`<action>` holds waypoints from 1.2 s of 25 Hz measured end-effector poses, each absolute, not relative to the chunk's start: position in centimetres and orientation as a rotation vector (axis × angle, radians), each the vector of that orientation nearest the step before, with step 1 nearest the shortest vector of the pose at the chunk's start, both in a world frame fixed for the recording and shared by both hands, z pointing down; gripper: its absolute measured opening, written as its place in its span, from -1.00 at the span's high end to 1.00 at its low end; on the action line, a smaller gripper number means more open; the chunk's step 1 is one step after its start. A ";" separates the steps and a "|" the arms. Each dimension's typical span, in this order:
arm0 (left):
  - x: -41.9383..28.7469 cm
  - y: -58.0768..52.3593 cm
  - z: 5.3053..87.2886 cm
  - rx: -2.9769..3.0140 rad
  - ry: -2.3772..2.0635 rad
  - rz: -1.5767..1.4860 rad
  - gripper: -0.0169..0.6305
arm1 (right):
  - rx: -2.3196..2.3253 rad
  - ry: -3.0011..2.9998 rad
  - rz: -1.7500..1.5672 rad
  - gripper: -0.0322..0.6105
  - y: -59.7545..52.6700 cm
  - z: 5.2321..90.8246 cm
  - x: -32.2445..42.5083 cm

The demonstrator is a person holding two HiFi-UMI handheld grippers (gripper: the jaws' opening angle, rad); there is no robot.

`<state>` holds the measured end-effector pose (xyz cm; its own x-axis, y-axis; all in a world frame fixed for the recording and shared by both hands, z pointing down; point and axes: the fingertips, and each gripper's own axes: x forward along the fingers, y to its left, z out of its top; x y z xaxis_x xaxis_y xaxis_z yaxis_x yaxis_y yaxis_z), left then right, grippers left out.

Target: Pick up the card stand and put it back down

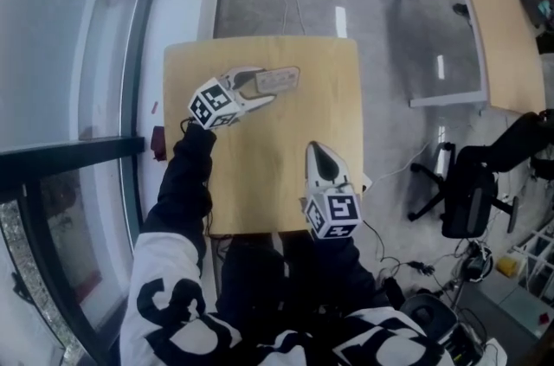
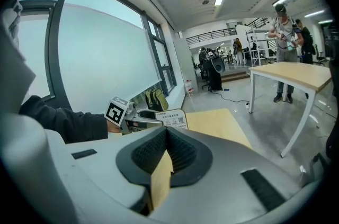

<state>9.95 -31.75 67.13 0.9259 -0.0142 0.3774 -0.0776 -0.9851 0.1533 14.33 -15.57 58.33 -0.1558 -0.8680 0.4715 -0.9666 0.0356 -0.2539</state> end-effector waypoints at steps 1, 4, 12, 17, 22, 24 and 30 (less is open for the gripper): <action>9.8 -31.4 66.9 2.922 -0.102 0.575 0.08 | 1.904 -2.127 0.782 0.85 -15.2 58.1 14.4; 8.8 -30.8 66.3 2.917 -0.218 0.569 0.08 | 1.901 -2.157 0.788 0.85 -14.3 57.4 14.2; 4.1 -27.4 62.4 2.878 -0.534 0.453 0.08 | 1.879 -2.241 0.724 0.85 -11.8 54.4 12.2; 3.2 -23.4 58.5 2.843 -0.699 0.403 0.08 | 1.876 -2.296 0.654 0.85 -11.3 52.1 12.5; 4.3 -18.3 53.1 2.840 -0.790 0.253 0.08 | 1.844 -2.344 0.562 0.85 -10.2 49.8 12.7; 4.3 -17.0 51.4 2.845 -0.865 0.224 0.10 | 1.824 -2.380 0.516 0.85 -10.0 48.9 12.4; 3.8 -13.2 48.0 2.782 -1.091 0.130 0.14 | 1.768 -2.464 0.371 0.85 -8.2 45.9 11.5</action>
<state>3.76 -13.15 47.97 0.7316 -0.6682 0.1353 -0.6812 -0.7240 0.1081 11.48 -8.22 45.90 -0.3277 -0.9211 0.2101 -0.9422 0.3020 -0.1453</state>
